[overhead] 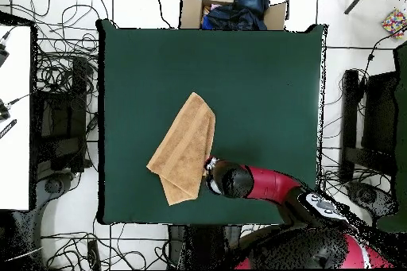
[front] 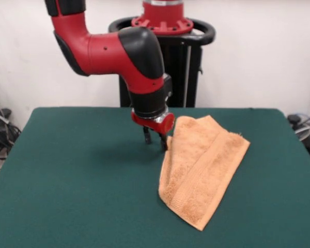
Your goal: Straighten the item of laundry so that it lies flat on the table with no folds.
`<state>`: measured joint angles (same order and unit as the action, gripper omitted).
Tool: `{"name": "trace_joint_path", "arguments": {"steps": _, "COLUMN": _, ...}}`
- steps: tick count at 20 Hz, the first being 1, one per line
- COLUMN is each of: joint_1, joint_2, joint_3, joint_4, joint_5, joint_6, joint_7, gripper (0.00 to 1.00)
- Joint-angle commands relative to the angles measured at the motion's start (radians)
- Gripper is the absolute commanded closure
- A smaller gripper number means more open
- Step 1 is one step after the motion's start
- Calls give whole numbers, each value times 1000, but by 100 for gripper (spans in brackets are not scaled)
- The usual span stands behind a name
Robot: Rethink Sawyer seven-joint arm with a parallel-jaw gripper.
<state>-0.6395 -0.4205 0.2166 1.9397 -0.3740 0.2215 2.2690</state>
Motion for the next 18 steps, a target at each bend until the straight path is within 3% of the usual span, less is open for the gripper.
{"name": "trace_joint_path", "arguments": {"steps": 1, "joint_1": 76, "joint_2": 131, "joint_3": 118, "joint_4": -23, "joint_5": 48, "joint_6": -13, "joint_7": 71, "gripper": 0}}
{"name": "trace_joint_path", "arguments": {"steps": 6, "joint_1": 200, "joint_2": 40, "joint_3": 11, "joint_4": -50, "joint_5": 28, "joint_6": 60, "joint_7": 76, "gripper": 0}}
{"name": "trace_joint_path", "arguments": {"steps": 9, "joint_1": 319, "joint_2": -9, "joint_3": -85, "joint_4": -83, "joint_5": 14, "joint_6": 105, "joint_7": 88, "gripper": 0}}
{"name": "trace_joint_path", "arguments": {"steps": 12, "joint_1": 399, "joint_2": -36, "joint_3": -122, "joint_4": -144, "joint_5": -56, "joint_6": 151, "joint_7": -5, "gripper": 0}}
{"name": "trace_joint_path", "arguments": {"steps": 18, "joint_1": 418, "joint_2": 10, "joint_3": -124, "joint_4": -229, "joint_5": -159, "joint_6": 195, "joint_7": -116, "gripper": 0}}
